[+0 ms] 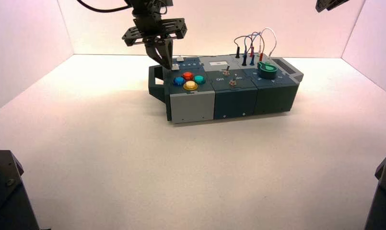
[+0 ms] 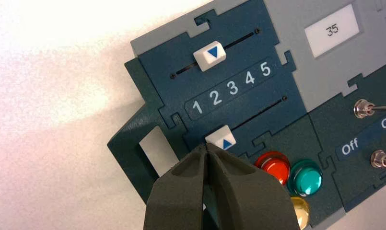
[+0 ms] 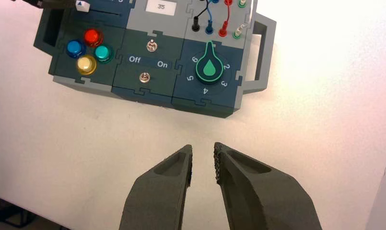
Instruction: Move the bottom slider to position 4.
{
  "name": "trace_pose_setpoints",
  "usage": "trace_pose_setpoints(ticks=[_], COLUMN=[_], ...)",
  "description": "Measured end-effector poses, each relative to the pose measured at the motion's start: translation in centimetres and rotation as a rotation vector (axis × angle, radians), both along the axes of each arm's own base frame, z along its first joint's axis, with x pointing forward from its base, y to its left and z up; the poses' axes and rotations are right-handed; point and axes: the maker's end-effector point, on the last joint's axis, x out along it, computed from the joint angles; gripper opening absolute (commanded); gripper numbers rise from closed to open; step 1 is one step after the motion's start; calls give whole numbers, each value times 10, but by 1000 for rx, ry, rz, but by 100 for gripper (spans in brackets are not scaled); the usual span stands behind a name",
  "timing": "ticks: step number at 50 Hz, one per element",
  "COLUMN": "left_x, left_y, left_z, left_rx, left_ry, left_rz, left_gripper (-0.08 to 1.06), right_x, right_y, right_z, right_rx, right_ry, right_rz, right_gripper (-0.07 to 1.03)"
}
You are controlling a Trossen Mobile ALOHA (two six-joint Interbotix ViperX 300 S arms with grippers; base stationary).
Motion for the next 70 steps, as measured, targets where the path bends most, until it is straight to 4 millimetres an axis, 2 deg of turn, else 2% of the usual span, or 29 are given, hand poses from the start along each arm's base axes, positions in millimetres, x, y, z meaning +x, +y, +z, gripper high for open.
trace_pose_setpoints(ticks=[33, 42, 51, 70], left_x=[12, 15, 14, 16], left_y=[-8, -15, -22, -25], left_z=[-2, -2, -3, -2], left_rx=[-6, -8, -9, -11], left_ry=[2, 4, 8, 9], left_rz=[-4, -18, -35, -39], left_gripper=[-3, -3, -3, -3], right_x=[0, 0, 0, 0], right_y=[0, 0, 0, 0], right_z=[0, 0, 0, 0], right_rx=[0, 0, 0, 0], right_ry=[0, -1, 0, 2], right_rz=[0, 0, 0, -1], right_gripper=[27, 27, 27, 27])
